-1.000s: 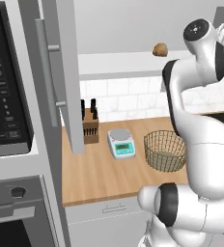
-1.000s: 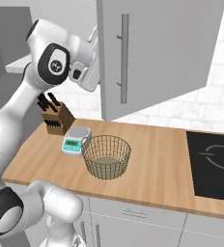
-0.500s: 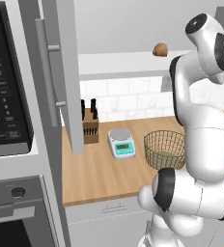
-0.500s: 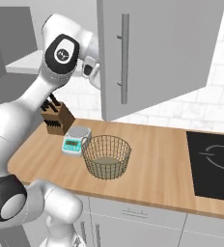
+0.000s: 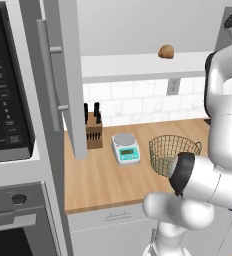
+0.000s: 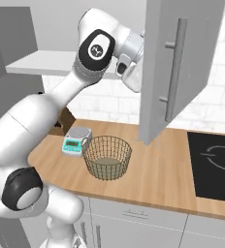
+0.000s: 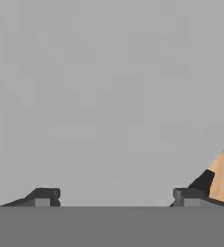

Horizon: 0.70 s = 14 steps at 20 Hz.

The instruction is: Open the cabinet, pick up the bread from the cabinet and place it in the basket. Then move the basket to the dining counter.

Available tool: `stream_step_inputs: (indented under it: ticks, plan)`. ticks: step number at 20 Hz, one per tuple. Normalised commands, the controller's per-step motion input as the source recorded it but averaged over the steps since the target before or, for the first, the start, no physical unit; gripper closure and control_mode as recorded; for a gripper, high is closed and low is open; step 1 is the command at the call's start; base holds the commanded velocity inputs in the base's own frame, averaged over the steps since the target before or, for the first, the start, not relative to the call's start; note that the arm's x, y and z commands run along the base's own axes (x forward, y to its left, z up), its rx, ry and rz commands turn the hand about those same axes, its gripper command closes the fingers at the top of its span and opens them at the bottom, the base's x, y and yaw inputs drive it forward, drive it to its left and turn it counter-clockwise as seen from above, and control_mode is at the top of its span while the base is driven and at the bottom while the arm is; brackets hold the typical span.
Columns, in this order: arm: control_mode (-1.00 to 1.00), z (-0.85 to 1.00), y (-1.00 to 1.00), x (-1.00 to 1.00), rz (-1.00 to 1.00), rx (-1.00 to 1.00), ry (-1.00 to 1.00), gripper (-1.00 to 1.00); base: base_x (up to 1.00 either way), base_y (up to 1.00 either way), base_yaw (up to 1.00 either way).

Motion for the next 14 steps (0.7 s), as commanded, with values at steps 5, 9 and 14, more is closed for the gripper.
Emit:
stream_step_inputs:
  ticks: [5,9,14]
  plan:
    - [-1.00,-0.03,-1.00,-0.08,-0.12,0.00,0.00,-1.00,0.00,0.00,0.00]
    - [-1.00,-0.03,-0.93,-0.01,-0.12,0.00,0.00,-1.00,0.00,0.00,0.00]
    - [-1.00,-0.01,0.21,0.00,-0.06,0.00,-0.08,-1.00,0.00,0.00,0.00]
